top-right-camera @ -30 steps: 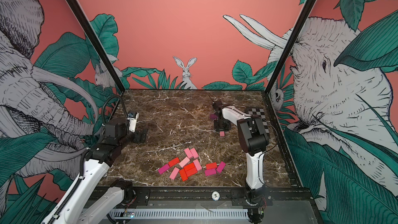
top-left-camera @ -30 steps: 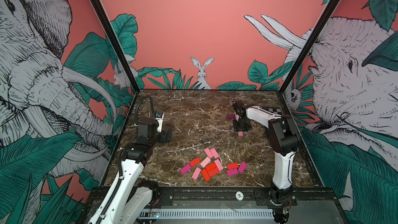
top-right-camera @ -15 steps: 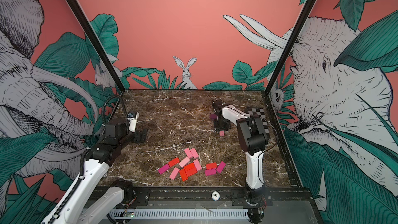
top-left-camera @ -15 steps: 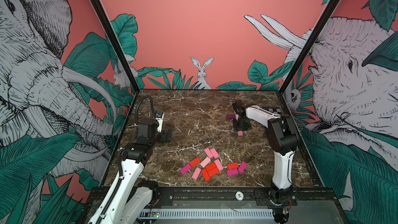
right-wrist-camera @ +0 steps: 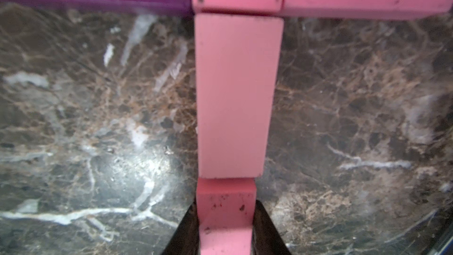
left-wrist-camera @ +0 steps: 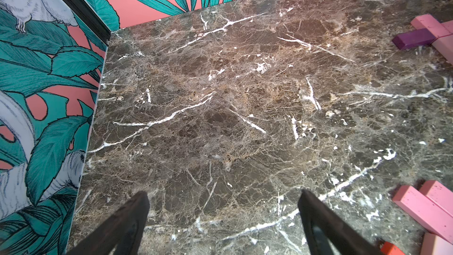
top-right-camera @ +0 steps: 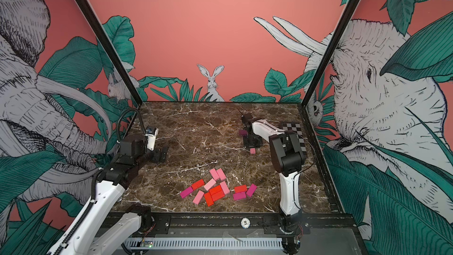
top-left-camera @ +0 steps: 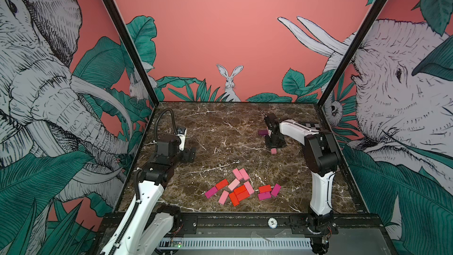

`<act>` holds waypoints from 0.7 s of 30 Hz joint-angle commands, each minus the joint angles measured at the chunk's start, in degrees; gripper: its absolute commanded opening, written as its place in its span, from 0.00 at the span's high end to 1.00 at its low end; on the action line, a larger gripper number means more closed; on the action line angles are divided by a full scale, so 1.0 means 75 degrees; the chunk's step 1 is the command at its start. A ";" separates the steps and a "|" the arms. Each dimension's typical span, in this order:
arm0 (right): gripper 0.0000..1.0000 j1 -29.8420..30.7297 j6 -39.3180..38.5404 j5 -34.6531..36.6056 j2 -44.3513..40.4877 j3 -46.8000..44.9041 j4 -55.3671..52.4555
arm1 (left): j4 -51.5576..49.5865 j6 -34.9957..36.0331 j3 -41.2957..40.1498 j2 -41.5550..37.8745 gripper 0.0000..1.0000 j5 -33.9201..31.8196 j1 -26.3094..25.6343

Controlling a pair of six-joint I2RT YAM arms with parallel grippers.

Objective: Assemble the letter t with building blocks
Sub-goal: Assemble the building block at the center of the board.

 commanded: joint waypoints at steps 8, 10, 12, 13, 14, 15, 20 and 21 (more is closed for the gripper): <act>0.65 -0.0078 0.0017 0.0224 0.0299 0.0052 -0.0056 | -0.0086 -0.0013 0.0020 -0.0012 0.03 -0.0075 0.0010; 0.65 -0.0078 0.0030 0.0209 0.0300 0.0062 -0.0038 | -0.0080 -0.0012 0.0020 -0.0015 0.03 -0.0081 0.0008; 0.65 -0.0078 0.0030 0.0195 0.0296 0.0062 -0.0030 | -0.0089 -0.0010 0.0018 -0.0013 0.03 -0.0076 0.0006; 0.65 -0.0078 0.0031 0.0198 0.0299 0.0062 -0.0034 | -0.0086 -0.0013 0.0021 -0.0005 0.03 -0.0071 0.0008; 0.65 -0.0083 0.0032 0.0195 0.0299 0.0062 -0.0025 | -0.0085 -0.0012 0.0020 0.0000 0.03 -0.0069 0.0008; 0.65 -0.0092 0.0031 0.0200 0.0294 0.0070 -0.0022 | -0.0087 -0.0013 0.0026 -0.0002 0.03 -0.0079 0.0014; 0.66 -0.0102 0.0031 0.0196 0.0305 0.0108 -0.0030 | -0.0090 -0.0011 0.0032 -0.0012 0.03 -0.0072 0.0008; 0.65 -0.0101 0.0035 0.0201 0.0305 0.0109 -0.0024 | -0.0092 -0.0013 0.0031 -0.0015 0.03 -0.0069 0.0008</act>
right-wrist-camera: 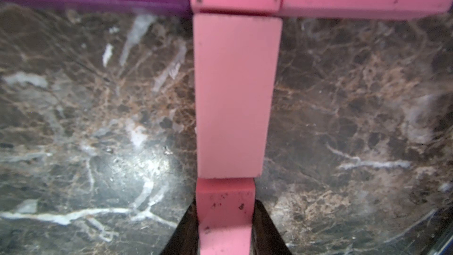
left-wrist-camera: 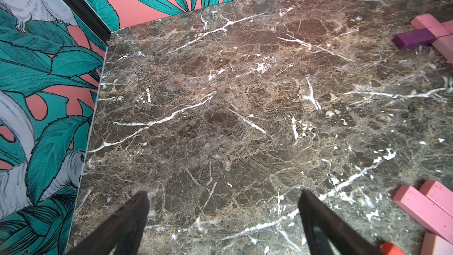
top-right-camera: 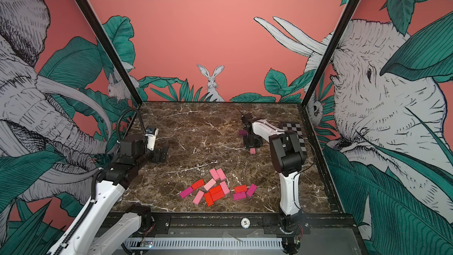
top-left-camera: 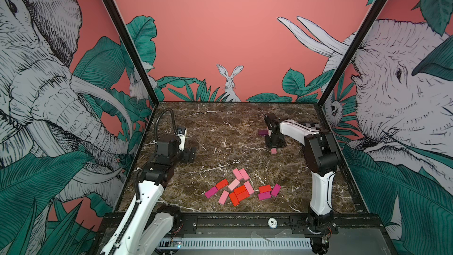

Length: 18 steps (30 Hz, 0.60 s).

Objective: Assemble the letter t with building blocks
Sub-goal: Assemble the building block at the center of the board.

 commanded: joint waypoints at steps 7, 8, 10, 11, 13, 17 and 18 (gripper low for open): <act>0.66 -0.0105 0.0026 0.0172 0.0316 0.0110 0.0015 | -0.0094 -0.0013 0.0032 0.0000 0.03 -0.0070 0.0014; 0.66 -0.0110 0.0025 0.0176 0.0305 0.0106 0.0007 | -0.0098 -0.0012 0.0032 0.0010 0.03 -0.0067 0.0008; 0.66 -0.0110 0.0021 0.0169 0.0305 0.0106 0.0029 | -0.0110 -0.0011 0.0040 0.0011 0.03 -0.0070 0.0014; 0.67 -0.0104 0.0017 0.0165 0.0305 0.0106 0.0036 | -0.0109 -0.0012 0.0033 0.0004 0.03 -0.0075 0.0008; 0.67 -0.0115 0.0004 0.0162 0.0305 0.0113 0.0033 | -0.0108 -0.0013 0.0032 -0.0004 0.03 -0.0075 -0.0001; 0.67 -0.0116 -0.0035 0.0102 0.0293 0.0118 0.0062 | -0.0098 -0.0007 0.0032 0.0018 0.03 -0.0062 0.0011; 0.67 -0.0116 -0.0048 0.0090 0.0293 0.0116 0.0057 | -0.0098 -0.0008 0.0032 0.0028 0.03 -0.0064 0.0008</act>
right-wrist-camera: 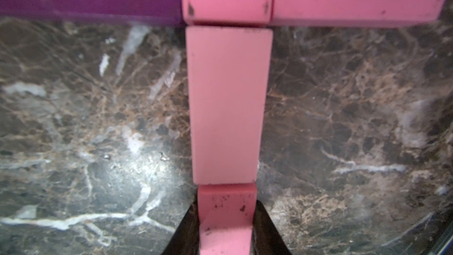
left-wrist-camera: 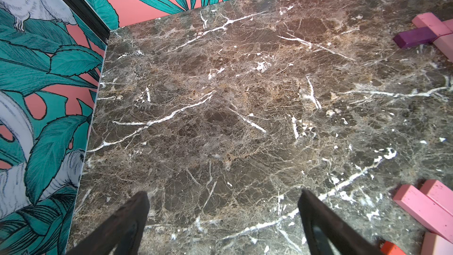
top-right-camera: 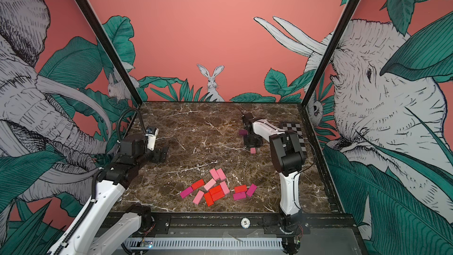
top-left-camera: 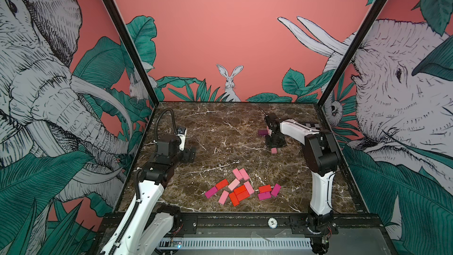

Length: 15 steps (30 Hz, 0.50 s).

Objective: Assemble the letter t with building blocks
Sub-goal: Assemble the building block at the center of the board.

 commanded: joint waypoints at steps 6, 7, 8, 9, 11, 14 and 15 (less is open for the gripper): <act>0.67 -0.0066 -0.0024 -0.0053 0.0255 0.0048 0.0064 | -0.0087 -0.0010 0.0033 -0.0009 0.03 -0.0062 0.0008; 0.67 -0.0067 -0.0007 -0.0075 0.0247 0.0046 0.0067 | -0.0089 -0.0013 0.0036 -0.0005 0.03 -0.0054 0.0007; 0.67 -0.0066 -0.0012 -0.0086 0.0248 0.0043 0.0081 | -0.0084 -0.0013 0.0033 -0.0009 0.03 -0.0054 0.0015; 0.67 -0.0066 0.0011 -0.0084 0.0239 0.0037 0.0101 | -0.0088 -0.0013 0.0042 -0.0009 0.03 -0.0048 0.0011; 0.67 -0.0066 0.0026 -0.0067 0.0237 0.0036 0.0113 | -0.0082 -0.0012 0.0044 -0.0008 0.03 -0.0055 0.0009; 0.67 -0.0066 0.0024 -0.0063 0.0232 0.0036 0.0117 | -0.0082 -0.0013 0.0038 -0.0020 0.03 -0.0047 0.0008; 0.67 -0.0068 0.0042 -0.0070 0.0214 0.0036 0.0127 | -0.0087 -0.0007 0.0042 -0.0020 0.03 -0.0046 0.0008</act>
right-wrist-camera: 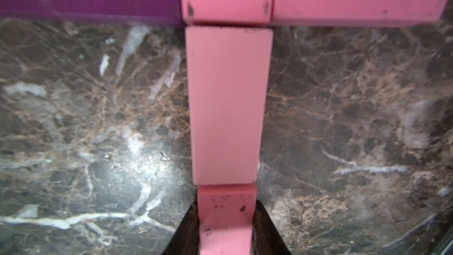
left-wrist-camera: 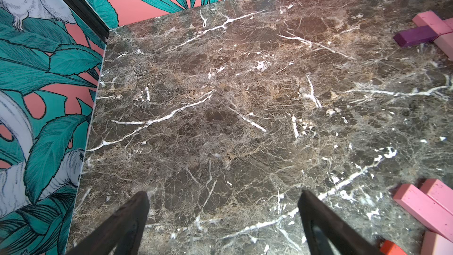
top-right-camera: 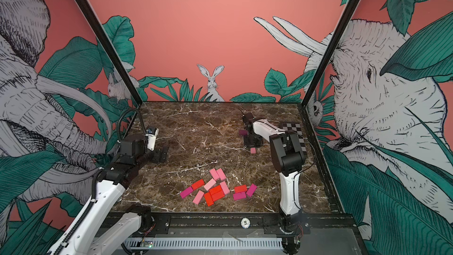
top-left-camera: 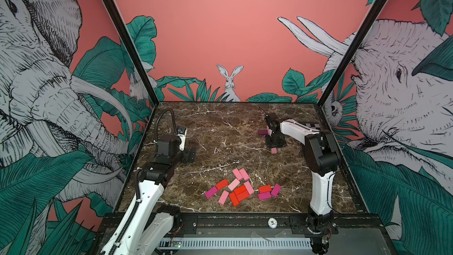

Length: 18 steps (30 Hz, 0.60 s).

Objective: Assemble the letter t with building blocks
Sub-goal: Assemble the building block at the center of the board.

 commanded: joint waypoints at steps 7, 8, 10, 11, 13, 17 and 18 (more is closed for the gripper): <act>0.67 -0.0040 0.0091 -0.0049 0.0226 0.0010 0.0203 | -0.0065 -0.0019 0.0032 -0.0042 0.03 -0.0066 0.0006; 0.67 -0.0040 0.0095 -0.0065 0.0232 0.0008 0.0208 | -0.0066 -0.0022 0.0032 -0.0034 0.03 -0.0068 0.0008; 0.67 -0.0040 0.0111 -0.0088 0.0226 0.0010 0.0226 | -0.0060 -0.0016 0.0032 -0.0028 0.03 -0.0058 0.0007; 0.67 -0.0040 0.0107 -0.0100 0.0223 0.0000 0.0227 | -0.0069 -0.0013 0.0035 -0.0034 0.03 -0.0062 0.0005; 0.68 -0.0040 0.0108 -0.0108 0.0214 0.0000 0.0243 | -0.0069 -0.0013 0.0029 -0.0029 0.03 -0.0068 0.0008; 0.67 -0.0046 0.0120 -0.0096 0.0221 -0.0004 0.0256 | -0.0079 -0.0024 0.0037 -0.0028 0.03 -0.0072 0.0008; 0.68 -0.0040 0.0119 -0.0100 0.0220 0.0001 0.0249 | -0.0072 -0.0015 0.0032 -0.0034 0.03 -0.0075 0.0008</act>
